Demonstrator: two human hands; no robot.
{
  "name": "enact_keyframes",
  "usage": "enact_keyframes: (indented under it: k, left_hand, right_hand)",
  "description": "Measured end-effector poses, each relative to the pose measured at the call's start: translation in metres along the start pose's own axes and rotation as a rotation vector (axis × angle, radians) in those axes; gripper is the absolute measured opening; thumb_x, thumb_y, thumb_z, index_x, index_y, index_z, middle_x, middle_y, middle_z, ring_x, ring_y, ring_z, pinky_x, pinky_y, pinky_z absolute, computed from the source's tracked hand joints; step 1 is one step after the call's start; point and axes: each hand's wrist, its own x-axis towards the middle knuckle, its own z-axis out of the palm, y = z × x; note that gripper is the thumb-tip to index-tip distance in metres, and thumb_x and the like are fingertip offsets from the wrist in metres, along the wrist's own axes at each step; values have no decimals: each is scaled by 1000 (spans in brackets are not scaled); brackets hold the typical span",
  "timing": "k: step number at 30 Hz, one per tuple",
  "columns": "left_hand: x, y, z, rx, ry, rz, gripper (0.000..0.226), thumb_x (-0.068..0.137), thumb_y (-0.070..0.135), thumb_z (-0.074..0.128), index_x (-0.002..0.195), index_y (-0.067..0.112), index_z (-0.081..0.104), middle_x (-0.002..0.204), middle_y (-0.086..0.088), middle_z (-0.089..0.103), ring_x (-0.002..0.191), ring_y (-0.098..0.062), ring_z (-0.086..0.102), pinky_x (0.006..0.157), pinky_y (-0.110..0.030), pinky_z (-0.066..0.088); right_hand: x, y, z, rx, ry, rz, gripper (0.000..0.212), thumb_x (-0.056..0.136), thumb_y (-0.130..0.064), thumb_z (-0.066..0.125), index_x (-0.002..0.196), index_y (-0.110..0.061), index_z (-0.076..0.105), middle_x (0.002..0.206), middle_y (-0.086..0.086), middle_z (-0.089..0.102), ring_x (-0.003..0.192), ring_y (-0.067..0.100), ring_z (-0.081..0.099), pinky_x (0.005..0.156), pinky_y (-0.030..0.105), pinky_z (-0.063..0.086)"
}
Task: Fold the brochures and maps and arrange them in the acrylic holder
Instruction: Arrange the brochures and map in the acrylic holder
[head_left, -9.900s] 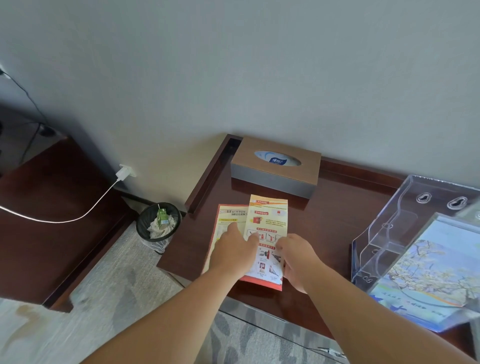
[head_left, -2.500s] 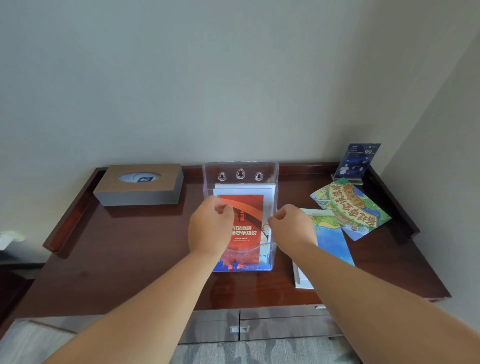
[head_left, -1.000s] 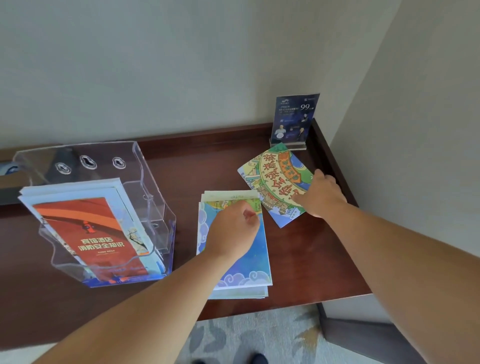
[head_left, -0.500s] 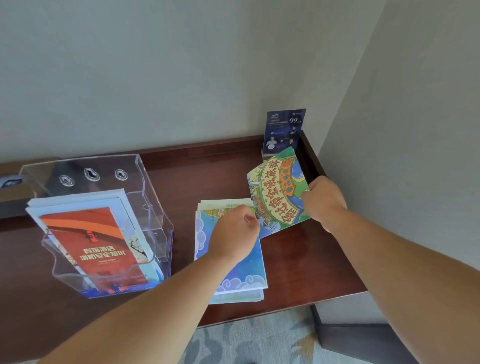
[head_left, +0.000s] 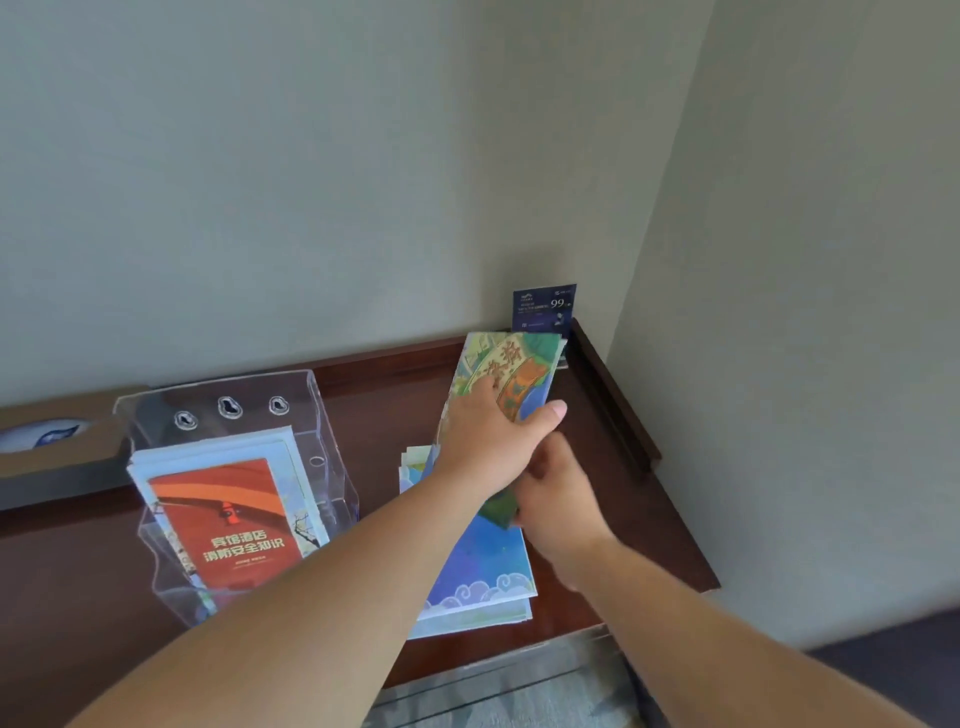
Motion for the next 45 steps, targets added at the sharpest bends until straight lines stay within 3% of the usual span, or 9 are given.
enact_keyframes:
  k: [2,6,13,16,21,28,37,40,45]
  left_hand:
    - [-4,-10,-6,51,-18,-38,72,75,64,62,136,27,46,124,3,54,118,-22,53,95,-34,42]
    - [-13,-38,-10,174,-80,-49,46,90,50,53,130,28,50,117,5,61,110,-21,57,81,-29,38]
    - [-14,-62,-14,174,-135,-57,53,85,58,58,131,33,54,118,10,61,102,-14,57,82,-29,41]
    - [-12,-65,-16,172,-133,-61,51,85,60,56,129,33,56,120,9,63,106,-15,59,85,-31,44]
    - [-16,-67,-14,241,-60,-49,45,92,57,46,129,32,56,122,7,64,108,-16,59,78,-29,42]
    - [-20,-60,-10,258,-106,-13,31,90,53,48,105,31,63,91,9,66,86,-15,61,63,-29,41]
    - [-19,-62,-9,209,-155,-51,40,94,57,43,120,33,63,105,10,65,92,-11,57,69,-28,41]
    - [-18,-58,-8,224,-152,-69,39,97,49,36,113,29,66,95,5,66,88,-16,60,69,-30,41]
    - [-19,-53,-8,307,-78,-23,38,102,30,33,83,11,60,85,-6,60,79,-23,51,63,-31,34]
  right_hand:
    - [-13,10,18,80,-106,52,24,89,-4,55,106,-21,56,106,8,70,98,35,68,80,61,55]
    - [-29,31,42,138,-201,173,27,90,-3,58,112,-18,55,115,13,66,101,37,67,84,58,56]
    - [-33,35,45,105,-196,223,20,93,-7,59,107,1,47,104,13,60,100,40,67,84,56,57]
    - [-33,34,43,118,-204,230,16,93,-8,61,97,-4,46,102,12,59,98,39,69,84,54,58]
    - [-30,38,42,47,-205,197,21,92,-8,61,108,-3,48,112,17,60,100,34,69,85,52,58]
    - [-27,42,41,43,-238,157,30,90,-6,59,117,-20,53,117,11,63,102,29,68,87,51,57]
    - [-24,40,32,60,-264,197,29,90,-8,64,112,-3,46,110,16,64,94,25,72,81,40,61]
    - [-23,41,29,146,-279,221,30,88,-5,66,111,-5,47,113,11,60,87,18,73,72,31,61]
    - [-15,35,20,347,-225,309,32,90,-8,57,121,-14,49,117,12,64,92,25,73,72,38,61]
